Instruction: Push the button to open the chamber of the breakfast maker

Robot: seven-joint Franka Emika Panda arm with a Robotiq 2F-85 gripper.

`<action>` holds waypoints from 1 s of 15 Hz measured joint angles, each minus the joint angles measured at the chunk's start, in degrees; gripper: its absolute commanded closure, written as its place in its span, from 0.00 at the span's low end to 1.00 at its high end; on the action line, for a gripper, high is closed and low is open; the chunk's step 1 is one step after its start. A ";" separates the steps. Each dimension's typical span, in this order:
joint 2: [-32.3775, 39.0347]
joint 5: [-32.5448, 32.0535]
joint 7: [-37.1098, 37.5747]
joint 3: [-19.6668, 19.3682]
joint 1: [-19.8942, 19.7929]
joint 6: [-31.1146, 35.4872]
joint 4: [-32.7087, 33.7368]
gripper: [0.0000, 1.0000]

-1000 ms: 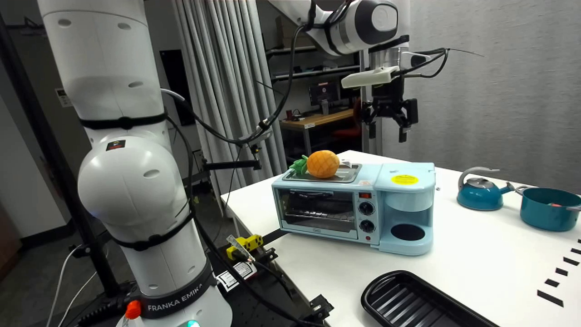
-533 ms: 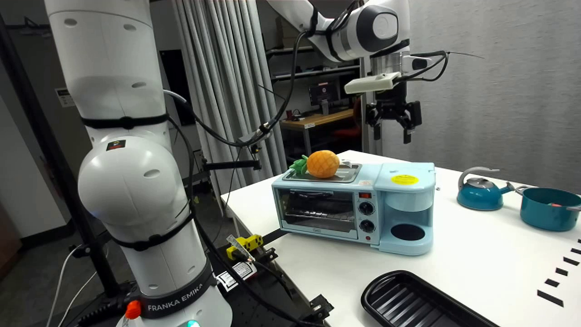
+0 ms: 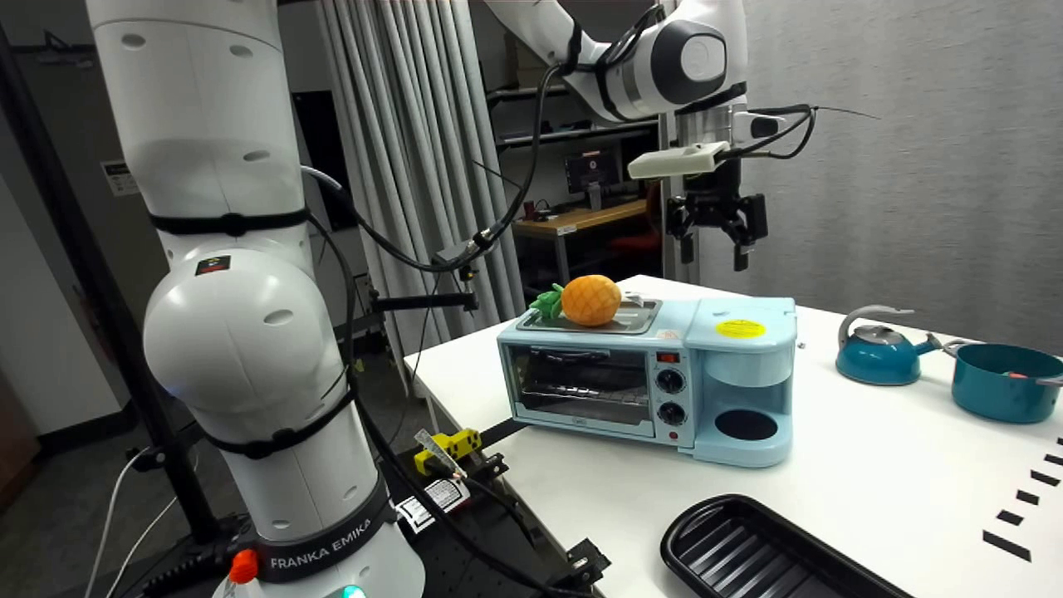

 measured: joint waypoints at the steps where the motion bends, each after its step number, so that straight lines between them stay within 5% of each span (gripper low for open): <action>1: 0.00 0.00 0.00 0.00 0.00 0.00 0.00 0.00; 8: 1.80 0.00 0.00 0.05 0.01 0.00 -0.06 0.00; 10: 3.30 0.00 0.00 0.14 0.08 0.00 -0.04 0.28; 15: 5.23 -1.45 0.08 0.23 0.65 0.00 0.01 0.67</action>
